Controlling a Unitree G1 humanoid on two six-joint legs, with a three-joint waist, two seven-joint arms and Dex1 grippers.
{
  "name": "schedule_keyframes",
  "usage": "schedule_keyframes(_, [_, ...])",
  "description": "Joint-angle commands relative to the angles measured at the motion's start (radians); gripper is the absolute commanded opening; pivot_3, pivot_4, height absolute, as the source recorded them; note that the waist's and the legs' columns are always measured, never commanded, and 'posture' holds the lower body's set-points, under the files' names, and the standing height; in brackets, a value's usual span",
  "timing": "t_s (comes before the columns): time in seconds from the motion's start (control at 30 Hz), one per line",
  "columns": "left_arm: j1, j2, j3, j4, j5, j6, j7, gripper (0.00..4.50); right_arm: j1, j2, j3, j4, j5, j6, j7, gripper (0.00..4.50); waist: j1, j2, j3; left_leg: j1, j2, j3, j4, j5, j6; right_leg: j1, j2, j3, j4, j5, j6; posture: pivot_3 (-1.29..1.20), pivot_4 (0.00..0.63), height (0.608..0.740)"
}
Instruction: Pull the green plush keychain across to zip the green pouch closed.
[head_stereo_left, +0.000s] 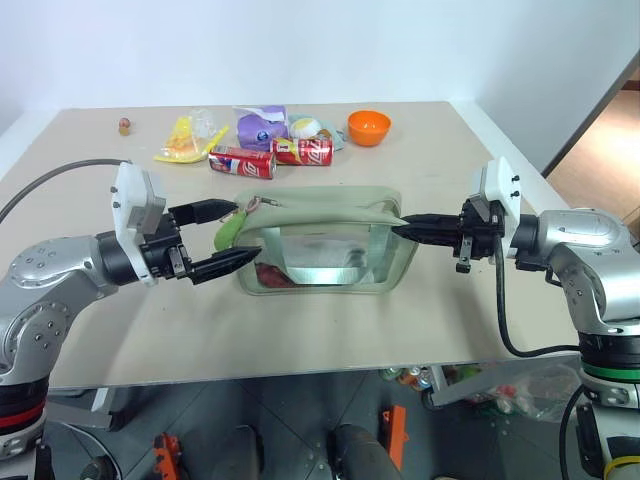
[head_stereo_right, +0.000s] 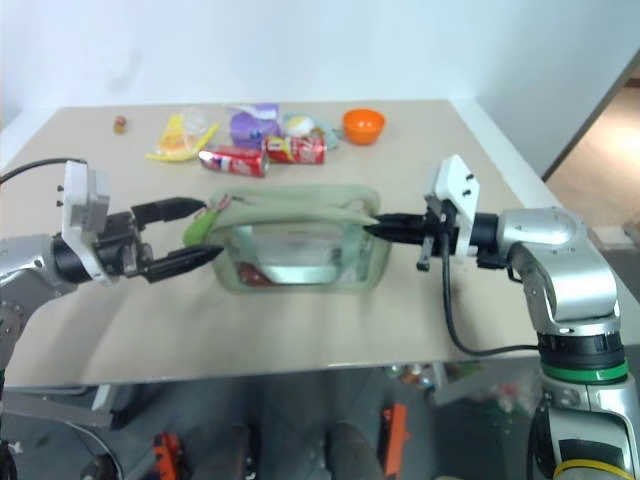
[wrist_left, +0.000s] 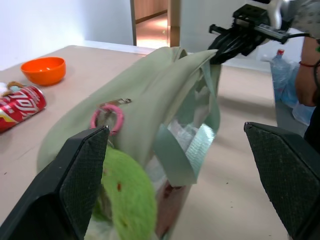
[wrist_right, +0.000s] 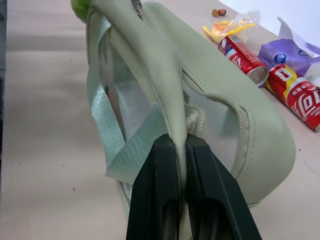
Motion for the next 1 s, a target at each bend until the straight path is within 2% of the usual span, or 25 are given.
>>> schedule_keyframes(0.03, [-0.023, -0.010, 0.001, 0.006, 0.012, -0.031, -0.015, 4.50, 0.010, -0.006, -0.047, -0.046, 0.053, 0.040, -0.039, 0.01, 0.000, 0.000, 0.000, 0.000, 0.000, 0.000, 0.000, 0.000, 0.000, 0.000, 0.000, 0.000, 0.000, 0.000, 0.000, 0.00, 0.150, 0.740])
schedule_keyframes(0.1, [-0.025, -0.014, 0.000, 0.010, 0.016, -0.033, -0.020, 4.50, 0.016, -0.008, -0.048, -0.051, 0.071, 0.061, -0.050, 0.01, 0.000, 0.000, 0.000, -0.001, 0.000, 0.000, 0.000, 0.000, 0.000, 0.000, 0.000, 0.000, 0.000, 0.000, 0.000, 0.00, 0.150, 0.740])
schedule_keyframes(0.13, [-0.025, -0.016, -0.002, 0.012, 0.017, -0.035, -0.024, 4.50, 0.016, -0.001, -0.054, -0.052, 0.076, 0.052, -0.060, 0.57, 0.000, 0.000, 0.000, -0.001, 0.000, 0.000, 0.000, 0.000, 0.000, 0.000, 0.000, 0.000, 0.000, 0.000, 0.000, 0.00, 0.150, 0.740])
schedule_keyframes(0.2, [-0.026, -0.018, -0.003, 0.014, 0.019, -0.037, -0.029, 4.50, 0.017, 0.004, -0.060, -0.055, 0.082, 0.037, -0.072, 0.96, 0.000, 0.000, 0.000, -0.001, 0.000, 0.000, 0.000, 0.000, 0.000, 0.000, 0.000, 0.000, 0.000, 0.000, 0.000, 0.00, 0.150, 0.740])
schedule_keyframes(0.33, [-0.024, -0.018, -0.003, 0.010, 0.023, -0.038, -0.036, 4.50, 0.058, -0.012, -0.090, -0.090, 0.073, 0.004, -0.109, 2.33, 0.001, 0.000, 0.000, -0.001, 0.000, 0.000, 0.000, 0.000, 0.000, 0.000, 0.000, 0.000, 0.000, 0.000, 0.000, 0.00, 0.150, 0.740])
schedule_keyframes(0.5, [-0.018, -0.017, 0.004, -0.005, 0.020, -0.029, -0.032, 4.50, 0.137, -0.023, -0.137, -0.157, 0.124, 0.053, -0.142, 2.33, 0.002, 0.000, 0.000, -0.001, 0.000, 0.000, 0.000, 0.000, 0.000, 0.000, 0.000, 0.000, 0.000, -0.001, 0.001, 0.00, 0.150, 0.740])
schedule_keyframes(0.7, [-0.024, -0.019, 0.001, -0.004, 0.021, -0.026, -0.025, 4.50, 0.167, 0.008, -0.101, -0.151, 0.108, 0.028, -0.183, 2.33, 0.000, 0.000, 0.000, -0.001, 0.000, 0.000, 0.000, 0.000, 0.000, 0.000, 0.000, 0.000, 0.000, 0.000, 0.001, 0.00, 0.150, 0.740])
schedule_keyframes(0.8, [-0.035, -0.013, 0.012, 0.016, 0.015, -0.024, -0.030, 4.50, 0.159, 0.023, -0.085, -0.123, 0.100, 0.019, -0.196, 1.59, 0.001, 0.000, 0.000, -0.001, 0.000, 0.000, 0.000, 0.000, 0.000, 0.000, 0.000, 0.000, 0.000, 0.000, 0.001, 0.00, 0.150, 0.740])
schedule_keyframes(0.93, [-0.048, 0.001, 0.035, 0.069, 0.016, -0.019, -0.043, 4.50, 0.165, 0.029, -0.069, -0.109, 0.093, -0.003, -0.192, 0.20, 0.001, 0.000, 0.000, -0.001, 0.000, 0.000, 0.000, 0.000, 0.000, 0.000, 0.000, 0.000, 0.000, 0.000, 0.001, 0.00, 0.150, 0.740])
schedule_keyframes(1.0, [-0.050, 0.007, 0.043, 0.091, 0.020, -0.023, -0.052, 4.50, 0.169, 0.031, -0.067, -0.108, 0.092, -0.010, -0.193, 0.03, 0.001, 0.000, 0.000, -0.001, 0.000, 0.000, 0.000, 0.000, 0.000, 0.000, 0.000, 0.000, 0.000, 0.000, 0.001, 0.00, 0.150, 0.740])
